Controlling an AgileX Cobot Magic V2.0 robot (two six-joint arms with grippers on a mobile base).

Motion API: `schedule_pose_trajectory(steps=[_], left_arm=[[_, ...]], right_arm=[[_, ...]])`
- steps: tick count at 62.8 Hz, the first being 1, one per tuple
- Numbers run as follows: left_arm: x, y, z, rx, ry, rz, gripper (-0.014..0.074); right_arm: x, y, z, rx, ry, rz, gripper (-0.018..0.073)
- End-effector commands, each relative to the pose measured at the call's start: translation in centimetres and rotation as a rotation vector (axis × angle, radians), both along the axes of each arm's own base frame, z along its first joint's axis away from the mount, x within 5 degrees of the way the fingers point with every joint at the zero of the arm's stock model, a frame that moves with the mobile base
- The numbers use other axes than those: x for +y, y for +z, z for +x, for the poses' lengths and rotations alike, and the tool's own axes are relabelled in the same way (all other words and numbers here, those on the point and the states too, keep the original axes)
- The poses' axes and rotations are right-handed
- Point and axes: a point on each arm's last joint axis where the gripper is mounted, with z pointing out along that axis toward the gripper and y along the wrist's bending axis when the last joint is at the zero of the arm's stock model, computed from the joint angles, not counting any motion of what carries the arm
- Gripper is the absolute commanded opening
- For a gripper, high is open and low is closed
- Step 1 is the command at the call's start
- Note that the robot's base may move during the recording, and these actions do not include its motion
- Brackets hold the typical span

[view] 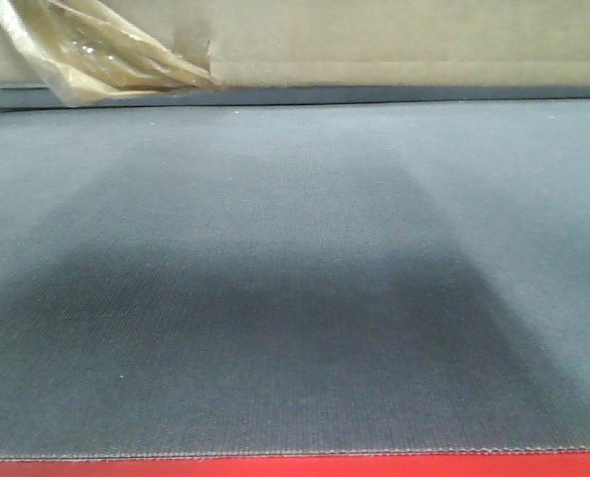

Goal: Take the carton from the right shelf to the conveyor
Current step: 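Carry the carton with both grippers over the grey conveyor belt, then lower the carton onto the belt and open both grippers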

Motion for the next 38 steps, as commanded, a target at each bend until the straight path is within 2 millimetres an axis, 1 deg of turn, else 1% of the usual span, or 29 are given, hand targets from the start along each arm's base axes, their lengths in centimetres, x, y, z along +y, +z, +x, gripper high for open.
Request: schedule_pose_trajectory(steps=[1,15,38], left_arm=[[0.75,0.56,0.06,-0.047,0.038,0.066,-0.0017],[0.75,0.56,0.06,-0.047,0.038,0.066,-0.0017],[0.52,0.97,0.3,-0.1,0.016,0.054,-0.0017]], right_arm=[[-0.11,0.95,-0.69,-0.057,0.016,0.034,-0.0066],[-0.1,0.99,-0.66,-0.061,0.015,0.036,-0.0066],[-0.01,1.93,-0.17,-0.162,-0.006,0.093,-0.0066]])
